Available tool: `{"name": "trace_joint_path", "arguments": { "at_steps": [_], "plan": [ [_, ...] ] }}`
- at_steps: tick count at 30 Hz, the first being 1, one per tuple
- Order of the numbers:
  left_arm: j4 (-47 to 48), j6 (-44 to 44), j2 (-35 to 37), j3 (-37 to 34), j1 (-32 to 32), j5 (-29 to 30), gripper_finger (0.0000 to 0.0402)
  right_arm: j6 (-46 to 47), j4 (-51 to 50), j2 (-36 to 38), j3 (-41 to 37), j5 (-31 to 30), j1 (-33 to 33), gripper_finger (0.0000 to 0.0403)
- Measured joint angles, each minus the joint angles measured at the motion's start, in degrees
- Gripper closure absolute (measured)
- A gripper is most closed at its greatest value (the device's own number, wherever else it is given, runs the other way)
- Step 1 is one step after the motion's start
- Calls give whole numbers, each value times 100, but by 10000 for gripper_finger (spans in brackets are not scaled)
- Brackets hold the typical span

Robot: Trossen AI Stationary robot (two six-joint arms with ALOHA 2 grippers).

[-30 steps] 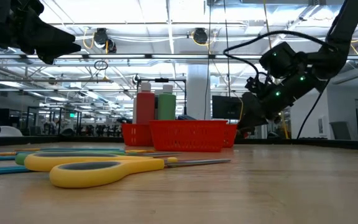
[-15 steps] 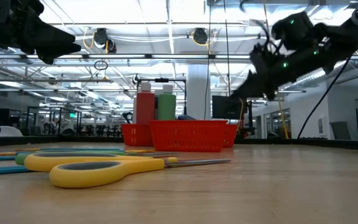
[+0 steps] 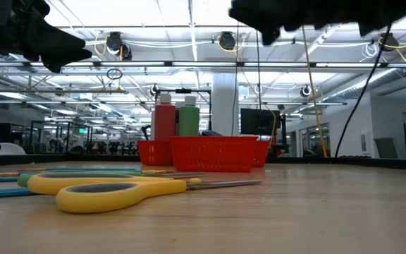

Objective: Pick & Place Paint Supplies
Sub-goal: Put the yellow scissors into the top right red bin

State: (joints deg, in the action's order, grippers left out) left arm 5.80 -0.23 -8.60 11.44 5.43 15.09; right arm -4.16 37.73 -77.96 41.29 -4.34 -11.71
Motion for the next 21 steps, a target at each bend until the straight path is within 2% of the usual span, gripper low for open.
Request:
{"name": "trace_joint_path", "arguments": {
  "at_steps": [4,7,11,17,21],
  "plan": [
    [0,0,-2,0,0,0,192,-158,-689,-804,891,-2,-426,255],
    [-2,0,0,0,2,0,192,-333,-695,-1544,1462,-2,-661,239],
    [0,0,0,0,0,0,192,-471,-1201,-2579,2470,10,-852,234],
    [0,0,0,0,0,0,192,-765,-3191,-3883,4007,10,-973,234],
    [-2,0,0,0,2,0,192,-854,-3313,-4433,4399,14,-993,234]
  ]
}}
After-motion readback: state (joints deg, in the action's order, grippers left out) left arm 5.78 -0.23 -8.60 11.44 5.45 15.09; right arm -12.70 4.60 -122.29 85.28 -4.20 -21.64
